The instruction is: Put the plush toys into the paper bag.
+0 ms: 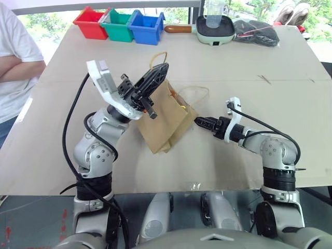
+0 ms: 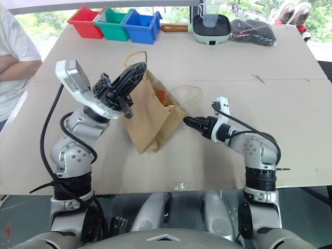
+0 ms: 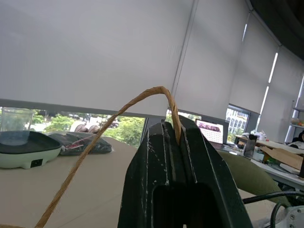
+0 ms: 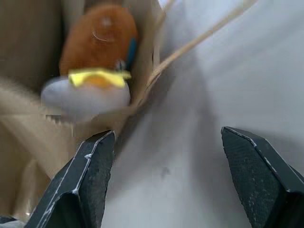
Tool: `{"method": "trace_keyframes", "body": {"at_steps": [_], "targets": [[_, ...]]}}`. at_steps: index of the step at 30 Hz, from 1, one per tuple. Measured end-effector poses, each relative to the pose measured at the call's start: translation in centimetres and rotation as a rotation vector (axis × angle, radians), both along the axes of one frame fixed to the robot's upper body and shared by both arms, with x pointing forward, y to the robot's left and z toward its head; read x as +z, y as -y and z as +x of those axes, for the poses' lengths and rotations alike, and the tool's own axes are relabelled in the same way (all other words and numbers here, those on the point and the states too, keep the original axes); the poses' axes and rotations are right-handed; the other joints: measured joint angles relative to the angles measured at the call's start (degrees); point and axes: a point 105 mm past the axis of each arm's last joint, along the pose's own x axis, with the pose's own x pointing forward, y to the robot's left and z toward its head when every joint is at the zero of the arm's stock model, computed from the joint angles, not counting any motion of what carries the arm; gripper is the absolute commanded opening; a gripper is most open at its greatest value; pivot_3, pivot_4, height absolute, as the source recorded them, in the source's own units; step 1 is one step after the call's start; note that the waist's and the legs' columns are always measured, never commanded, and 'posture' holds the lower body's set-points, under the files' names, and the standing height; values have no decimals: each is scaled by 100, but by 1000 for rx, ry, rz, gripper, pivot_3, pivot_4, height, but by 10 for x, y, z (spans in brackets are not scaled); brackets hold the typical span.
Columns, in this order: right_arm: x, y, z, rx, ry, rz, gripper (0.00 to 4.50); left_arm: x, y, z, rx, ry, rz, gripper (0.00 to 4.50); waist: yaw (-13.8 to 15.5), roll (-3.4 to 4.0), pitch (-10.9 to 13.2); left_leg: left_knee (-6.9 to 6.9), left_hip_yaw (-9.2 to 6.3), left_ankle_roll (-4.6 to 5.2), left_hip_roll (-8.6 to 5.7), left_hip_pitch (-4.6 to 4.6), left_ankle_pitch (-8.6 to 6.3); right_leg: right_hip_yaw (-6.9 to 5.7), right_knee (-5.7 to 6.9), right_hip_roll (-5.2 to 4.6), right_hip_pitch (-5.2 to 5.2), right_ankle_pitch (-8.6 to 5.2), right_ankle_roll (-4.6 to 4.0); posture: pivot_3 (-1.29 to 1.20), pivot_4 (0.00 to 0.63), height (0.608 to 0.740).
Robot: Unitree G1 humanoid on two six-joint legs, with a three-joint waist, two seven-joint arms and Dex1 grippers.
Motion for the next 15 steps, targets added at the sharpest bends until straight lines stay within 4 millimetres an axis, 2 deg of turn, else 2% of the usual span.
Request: {"method": "trace_keyframes", "body": {"at_steps": [1, 3, 6, 10, 15], "targets": [[4, -3, 10, -17, -17, 67, 3419, -2, 1, -2, -3, -6, 5, 0, -12, 5, 3, -1, 9, 0, -1, 0, 0, 8, 0, -2, -2, 0, 0, 0, 150, 740], [8, -6, 15, -6, -18, 105, 3419, -3, 1, -6, -8, -8, 10, 0, -16, 5, 3, -4, 6, 0, -1, 0, 0, 5, 0, -2, -2, 0, 0, 0, 150, 740], [12, -7, 17, 13, -20, 150, 3419, -3, 0, -10, 4, -7, 23, 0, -6, 5, 3, -4, 4, 0, 0, 0, 0, 2, 0, -1, -2, 0, 0, 0, 150, 740], [16, 2, 18, 33, -12, 164, 3419, -6, -3, -16, 19, -15, 32, 0, -9, 5, 3, -3, 6, 1, -1, 1, 0, 5, 1, -2, -1, 0, 0, 0, 150, 740], [32, 1, 20, 77, 22, 224, 3419, -5, -4, -21, 21, -17, 33, 0, -42, 5, 3, -5, 4, 0, 0, 3, 0, 4, 2, 0, -2, 0, 0, 0, 150, 740]]}}
